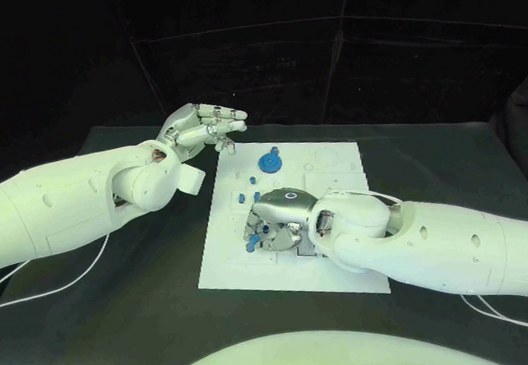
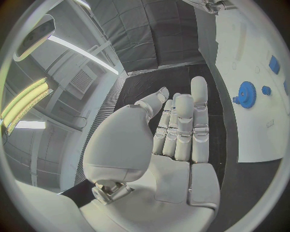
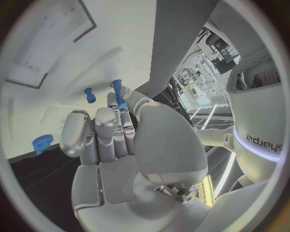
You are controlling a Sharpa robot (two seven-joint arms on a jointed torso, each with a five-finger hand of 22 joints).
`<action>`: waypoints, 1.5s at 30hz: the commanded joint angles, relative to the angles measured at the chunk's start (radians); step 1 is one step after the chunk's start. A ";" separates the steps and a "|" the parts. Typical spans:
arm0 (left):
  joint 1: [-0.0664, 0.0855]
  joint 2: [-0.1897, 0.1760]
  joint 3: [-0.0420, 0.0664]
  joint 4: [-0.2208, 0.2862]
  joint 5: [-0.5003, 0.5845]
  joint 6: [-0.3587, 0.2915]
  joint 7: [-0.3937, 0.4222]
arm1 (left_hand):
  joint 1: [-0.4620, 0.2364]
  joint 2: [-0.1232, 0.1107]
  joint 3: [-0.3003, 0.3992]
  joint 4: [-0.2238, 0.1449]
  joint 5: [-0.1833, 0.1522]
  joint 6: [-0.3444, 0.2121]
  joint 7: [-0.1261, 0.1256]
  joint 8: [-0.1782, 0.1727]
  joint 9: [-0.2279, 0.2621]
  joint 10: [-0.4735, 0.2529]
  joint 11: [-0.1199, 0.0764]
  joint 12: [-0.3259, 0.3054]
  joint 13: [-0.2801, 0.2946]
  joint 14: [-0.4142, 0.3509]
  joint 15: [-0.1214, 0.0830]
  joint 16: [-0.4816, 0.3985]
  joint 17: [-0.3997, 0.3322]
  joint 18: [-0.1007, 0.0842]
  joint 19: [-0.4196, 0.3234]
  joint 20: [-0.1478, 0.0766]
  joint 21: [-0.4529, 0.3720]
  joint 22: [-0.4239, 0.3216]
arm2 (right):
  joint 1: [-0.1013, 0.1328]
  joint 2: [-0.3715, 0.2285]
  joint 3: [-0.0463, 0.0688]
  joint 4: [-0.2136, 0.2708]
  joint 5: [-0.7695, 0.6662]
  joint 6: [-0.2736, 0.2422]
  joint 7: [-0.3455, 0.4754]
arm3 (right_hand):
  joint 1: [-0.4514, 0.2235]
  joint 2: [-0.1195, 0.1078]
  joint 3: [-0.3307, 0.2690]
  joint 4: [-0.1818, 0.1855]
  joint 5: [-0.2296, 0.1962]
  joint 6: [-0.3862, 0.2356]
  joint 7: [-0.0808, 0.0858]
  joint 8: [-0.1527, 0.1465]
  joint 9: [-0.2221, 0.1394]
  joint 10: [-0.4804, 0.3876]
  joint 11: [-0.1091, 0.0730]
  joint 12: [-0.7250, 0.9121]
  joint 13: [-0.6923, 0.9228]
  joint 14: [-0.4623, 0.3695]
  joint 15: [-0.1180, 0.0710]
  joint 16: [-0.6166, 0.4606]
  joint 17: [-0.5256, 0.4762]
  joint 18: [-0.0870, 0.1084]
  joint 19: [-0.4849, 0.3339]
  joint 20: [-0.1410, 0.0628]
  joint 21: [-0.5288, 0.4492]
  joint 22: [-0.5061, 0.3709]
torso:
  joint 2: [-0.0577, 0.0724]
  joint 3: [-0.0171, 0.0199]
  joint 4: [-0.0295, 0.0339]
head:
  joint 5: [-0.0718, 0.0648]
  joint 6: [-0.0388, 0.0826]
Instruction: Assemble the parts on the task board
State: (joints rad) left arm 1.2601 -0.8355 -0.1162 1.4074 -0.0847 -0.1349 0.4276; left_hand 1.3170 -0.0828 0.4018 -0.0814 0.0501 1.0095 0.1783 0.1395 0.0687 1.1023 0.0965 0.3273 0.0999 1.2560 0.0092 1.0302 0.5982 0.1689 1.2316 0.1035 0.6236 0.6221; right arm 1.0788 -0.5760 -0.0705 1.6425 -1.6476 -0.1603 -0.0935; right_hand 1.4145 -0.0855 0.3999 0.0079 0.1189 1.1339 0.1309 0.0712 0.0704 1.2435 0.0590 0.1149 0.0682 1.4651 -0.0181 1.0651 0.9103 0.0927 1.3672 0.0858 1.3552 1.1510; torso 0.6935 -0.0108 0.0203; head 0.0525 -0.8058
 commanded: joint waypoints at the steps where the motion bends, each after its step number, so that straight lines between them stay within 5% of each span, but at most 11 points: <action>1: 0.001 0.000 0.001 0.000 0.004 0.013 0.005 | 0.004 0.008 -0.005 0.000 0.001 -0.006 -0.002 0.002 -0.001 -0.010 0.000 0.005 0.001 -0.004 0.001 -0.005 -0.001 0.013 -0.006 0.004 -0.005 -0.001 | -0.001 0.003 -0.001 0.001 -0.040 -0.007 -0.026 | -0.007 -0.005 0.004 0.000 0.007 0.001 0.005 0.000 0.001 0.005 0.004 -0.005 0.000 0.000 -0.002 -0.003 -0.001 -0.004 -0.001 -0.001 0.000 -0.001 | 0.000 0.0003 0.0000 | 0.001 -0.001; 15: 0.001 0.001 0.001 0.000 0.004 0.014 0.004 | 0.004 0.008 -0.005 0.000 0.001 -0.006 -0.002 0.002 -0.001 -0.010 0.000 0.005 0.001 -0.004 0.001 -0.005 -0.001 0.013 -0.006 0.004 -0.005 -0.001 | -0.003 0.029 -0.001 0.000 -0.102 0.049 -0.057 | -0.013 -0.012 0.007 -0.003 0.010 0.000 0.006 -0.001 0.001 0.005 0.005 -0.009 0.000 0.000 -0.002 -0.004 -0.001 -0.004 -0.003 0.000 -0.001 -0.003 | 0.000 -0.0007 0.0004 | -0.002 -0.002; 25: 0.001 0.001 0.001 -0.001 0.004 0.014 0.004 | 0.004 0.008 -0.005 0.000 0.001 -0.006 -0.002 0.002 -0.001 -0.010 0.000 0.005 0.001 -0.004 0.001 -0.005 -0.001 0.013 -0.006 0.004 -0.005 -0.001 | -0.004 0.040 -0.001 0.001 -0.130 0.048 -0.056 | -0.059 -0.056 0.008 0.002 0.020 -0.047 0.023 -0.010 -0.005 -0.044 0.025 -0.045 -0.004 0.000 0.013 -0.005 -0.001 0.000 -0.017 0.011 -0.012 -0.021 | 0.000 -0.0004 -0.0006 | -0.003 -0.003; 34: 0.001 0.001 0.001 -0.001 0.004 0.016 0.002 | 0.005 0.009 -0.007 0.000 0.001 -0.007 -0.001 0.003 -0.001 -0.013 0.001 0.009 0.001 -0.006 0.001 -0.005 -0.003 0.013 -0.006 0.005 -0.007 -0.003 | -0.004 0.039 -0.001 0.002 -0.132 -0.034 -0.029 | -0.090 -0.095 -0.041 0.001 0.042 -0.179 0.032 -0.011 -0.007 -0.153 0.041 -0.045 -0.004 -0.003 0.027 -0.005 -0.003 0.018 -0.066 0.027 -0.065 -0.110 | 0.000 0.0002 -0.0004 | -0.005 -0.001; 45: 0.001 -0.001 0.001 -0.002 0.004 0.016 0.001 | 0.005 0.009 -0.007 0.000 0.001 -0.007 -0.001 0.003 -0.001 -0.013 0.001 0.009 0.001 -0.006 0.001 -0.005 -0.003 0.013 -0.006 0.005 -0.007 -0.003 | -0.004 -0.018 -0.002 0.047 -0.080 -0.160 0.036 | -0.088 -0.084 -0.208 0.006 0.047 -0.246 0.024 -0.008 -0.003 -0.213 0.035 0.009 0.000 -0.005 0.024 -0.004 -0.003 0.025 -0.080 0.024 -0.100 -0.157 | -0.001 0.0003 -0.0017 | -0.008 0.003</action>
State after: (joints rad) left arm 1.2601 -0.8363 -0.1162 1.4051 -0.0847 -0.1302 0.4247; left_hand 1.3209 -0.0789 0.4018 -0.0813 0.0501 1.0095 0.1783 0.1395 0.0687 1.0932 0.0983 0.3330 0.0999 1.2561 0.0092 1.0301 0.5963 0.1689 1.2282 0.1070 0.6237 0.6205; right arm 1.0733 -0.5895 -0.0722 1.6822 -1.7551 -0.2393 -0.1023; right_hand 1.3252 -0.1747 0.1991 0.0140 0.1627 0.8943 0.1555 0.0656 0.0661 1.0377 0.0964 0.1209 0.0669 1.4633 0.0054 1.0654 0.9073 0.1091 1.2944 0.1113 1.2591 0.9955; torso 0.6929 -0.0105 0.0198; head 0.0458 -0.8046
